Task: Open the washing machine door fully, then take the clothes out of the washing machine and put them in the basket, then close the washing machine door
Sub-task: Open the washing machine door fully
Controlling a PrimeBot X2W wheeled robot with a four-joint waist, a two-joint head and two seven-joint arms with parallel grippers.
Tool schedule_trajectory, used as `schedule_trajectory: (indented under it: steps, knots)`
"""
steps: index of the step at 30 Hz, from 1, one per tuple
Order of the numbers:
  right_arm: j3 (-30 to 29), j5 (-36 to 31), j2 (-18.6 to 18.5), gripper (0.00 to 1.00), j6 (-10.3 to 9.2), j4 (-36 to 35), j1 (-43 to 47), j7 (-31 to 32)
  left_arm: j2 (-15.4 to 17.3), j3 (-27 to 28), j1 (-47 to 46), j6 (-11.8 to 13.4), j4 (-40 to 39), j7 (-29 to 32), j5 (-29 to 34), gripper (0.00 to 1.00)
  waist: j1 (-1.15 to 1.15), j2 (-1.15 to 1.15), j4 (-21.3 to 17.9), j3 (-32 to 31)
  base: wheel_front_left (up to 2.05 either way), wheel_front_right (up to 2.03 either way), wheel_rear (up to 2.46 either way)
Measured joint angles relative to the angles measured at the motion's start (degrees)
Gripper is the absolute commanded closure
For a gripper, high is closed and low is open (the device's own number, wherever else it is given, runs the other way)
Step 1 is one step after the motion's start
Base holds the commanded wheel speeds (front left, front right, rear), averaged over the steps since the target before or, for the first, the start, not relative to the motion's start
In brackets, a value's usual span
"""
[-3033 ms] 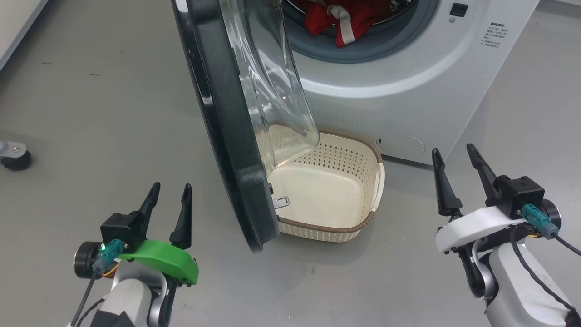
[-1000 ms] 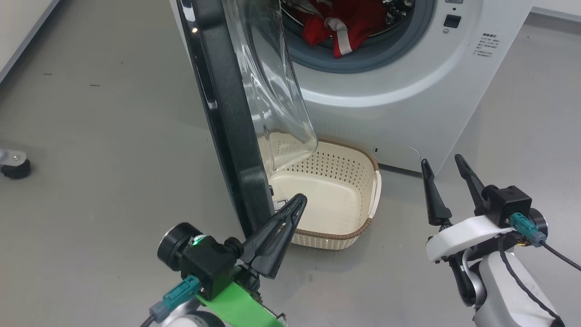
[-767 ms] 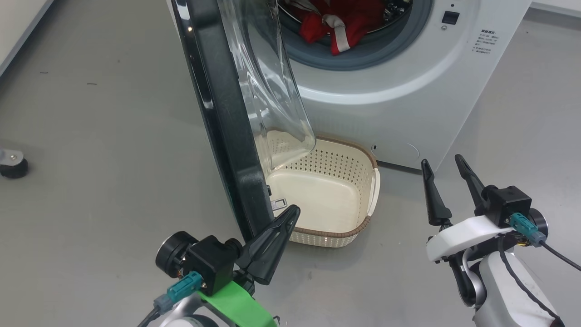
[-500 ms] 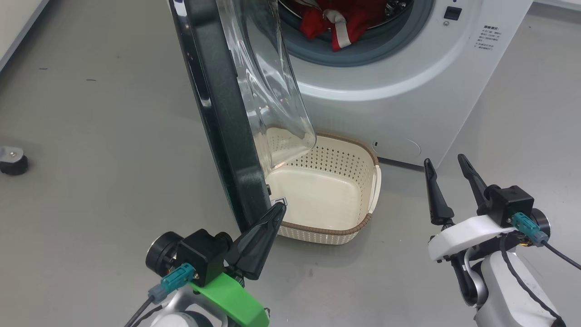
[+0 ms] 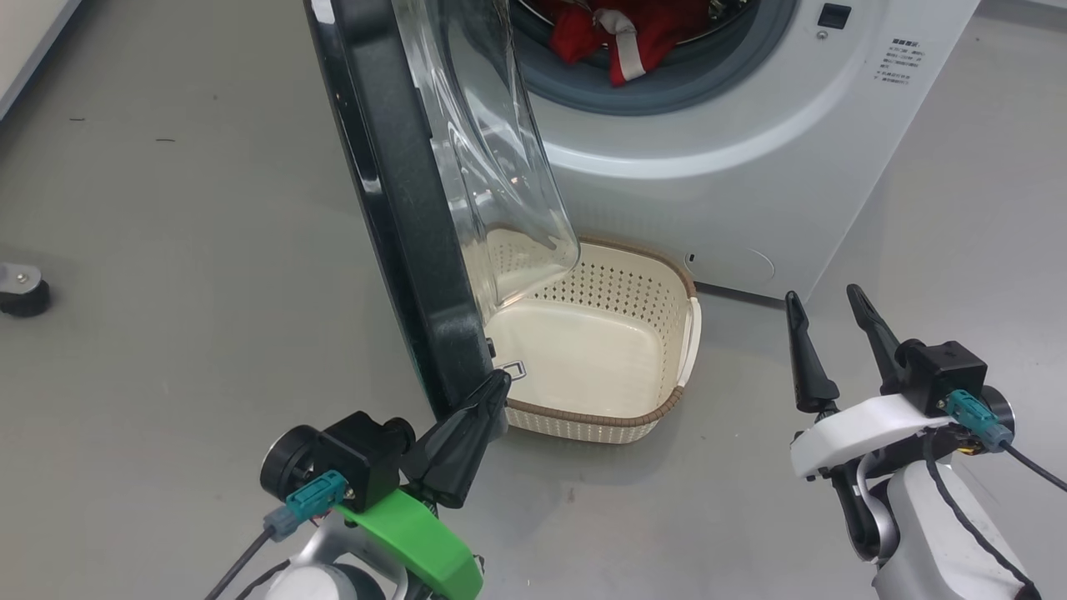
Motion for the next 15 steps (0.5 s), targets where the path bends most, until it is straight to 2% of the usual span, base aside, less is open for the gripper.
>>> schedule_trajectory:
  steps: [15]
  knots:
    - [-1.5, -0.5, 0.3, 0.0, 0.52, 0.3, -0.1, 0.0, -0.7, 2.2, -0.1, 2.3, 2.4, -0.8, -0.1, 1.0, 0.0, 0.0, 0.3, 0.4, 0.0, 0.0, 0.0]
